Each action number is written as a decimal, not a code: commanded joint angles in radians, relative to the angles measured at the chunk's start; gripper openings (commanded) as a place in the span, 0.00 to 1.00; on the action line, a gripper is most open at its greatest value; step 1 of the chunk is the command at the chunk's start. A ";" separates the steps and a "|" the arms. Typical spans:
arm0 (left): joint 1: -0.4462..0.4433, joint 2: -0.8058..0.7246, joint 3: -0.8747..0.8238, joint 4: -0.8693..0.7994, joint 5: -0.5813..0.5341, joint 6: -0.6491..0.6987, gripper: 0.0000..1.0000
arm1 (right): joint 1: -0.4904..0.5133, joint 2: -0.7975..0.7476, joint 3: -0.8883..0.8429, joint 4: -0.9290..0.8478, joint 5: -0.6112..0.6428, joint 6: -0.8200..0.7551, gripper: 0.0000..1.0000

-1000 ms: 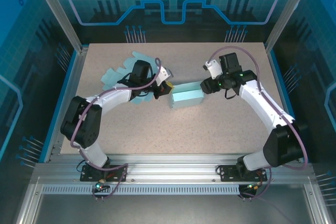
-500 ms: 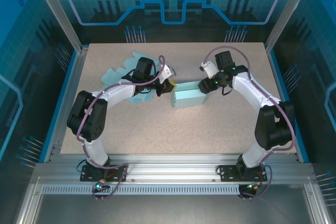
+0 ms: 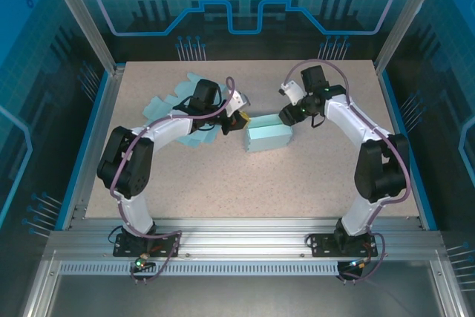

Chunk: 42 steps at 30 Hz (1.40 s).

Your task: Fold the paper box

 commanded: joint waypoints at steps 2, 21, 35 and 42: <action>0.003 0.020 0.022 -0.012 0.025 0.016 0.04 | -0.011 0.016 0.017 -0.043 -0.041 0.000 0.40; 0.000 -0.032 -0.029 0.049 0.048 -0.082 0.92 | 0.034 -0.009 -0.015 -0.027 0.051 0.089 0.00; -0.075 0.067 0.138 -0.251 -0.155 0.174 0.99 | 0.070 0.012 0.016 -0.042 0.057 0.088 0.00; -0.099 0.082 0.130 -0.264 -0.221 0.200 0.98 | 0.082 0.012 0.028 -0.043 0.062 0.099 0.00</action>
